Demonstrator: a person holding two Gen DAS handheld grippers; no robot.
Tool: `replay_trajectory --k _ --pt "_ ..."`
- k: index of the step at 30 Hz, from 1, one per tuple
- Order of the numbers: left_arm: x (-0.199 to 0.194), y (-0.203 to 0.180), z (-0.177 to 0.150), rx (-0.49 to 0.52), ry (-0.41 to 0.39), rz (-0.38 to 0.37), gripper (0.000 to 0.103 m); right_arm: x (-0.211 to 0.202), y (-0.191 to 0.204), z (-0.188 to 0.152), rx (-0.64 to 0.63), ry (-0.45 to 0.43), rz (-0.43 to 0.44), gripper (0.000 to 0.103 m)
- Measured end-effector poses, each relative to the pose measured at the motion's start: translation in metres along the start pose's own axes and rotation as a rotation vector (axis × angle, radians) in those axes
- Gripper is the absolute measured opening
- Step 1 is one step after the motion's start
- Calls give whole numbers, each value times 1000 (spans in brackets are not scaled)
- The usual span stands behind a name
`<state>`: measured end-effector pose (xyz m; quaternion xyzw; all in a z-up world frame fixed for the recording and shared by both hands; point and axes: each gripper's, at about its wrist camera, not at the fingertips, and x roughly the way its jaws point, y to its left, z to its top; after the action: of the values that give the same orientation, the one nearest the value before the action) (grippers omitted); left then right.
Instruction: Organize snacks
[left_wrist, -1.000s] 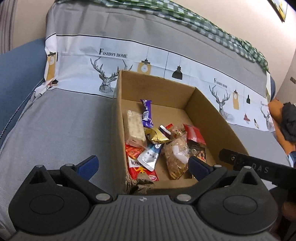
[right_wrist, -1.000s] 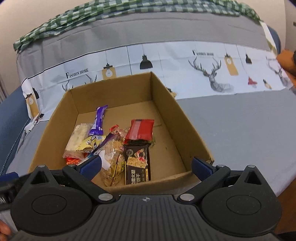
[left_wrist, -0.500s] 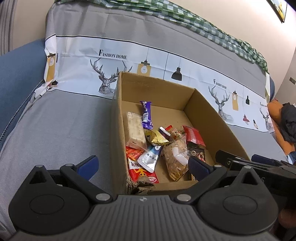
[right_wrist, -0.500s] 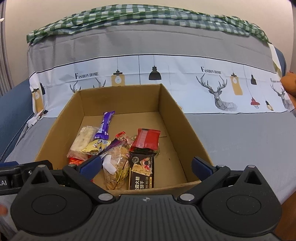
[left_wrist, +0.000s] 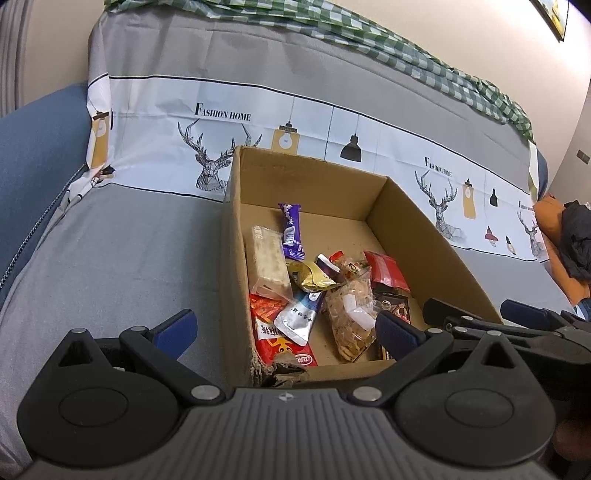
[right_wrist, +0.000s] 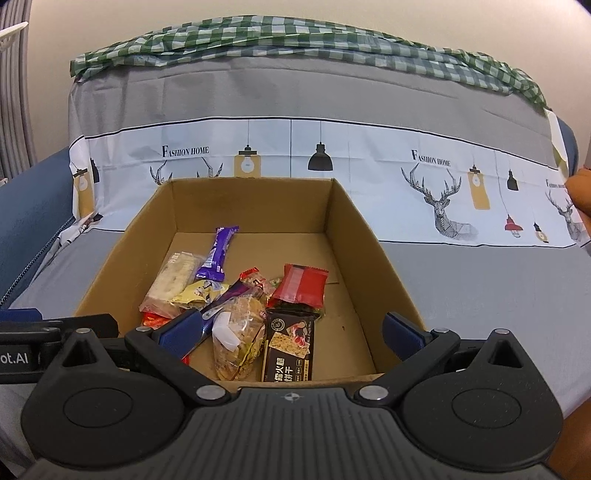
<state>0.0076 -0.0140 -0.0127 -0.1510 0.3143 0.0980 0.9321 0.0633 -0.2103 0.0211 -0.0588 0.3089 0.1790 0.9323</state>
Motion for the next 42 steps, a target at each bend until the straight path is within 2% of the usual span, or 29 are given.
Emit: replay_trajectory --k 42 --pt "2 0 -2 -2 -1 -10 103 2 5 -3 -1 6 -8 102"
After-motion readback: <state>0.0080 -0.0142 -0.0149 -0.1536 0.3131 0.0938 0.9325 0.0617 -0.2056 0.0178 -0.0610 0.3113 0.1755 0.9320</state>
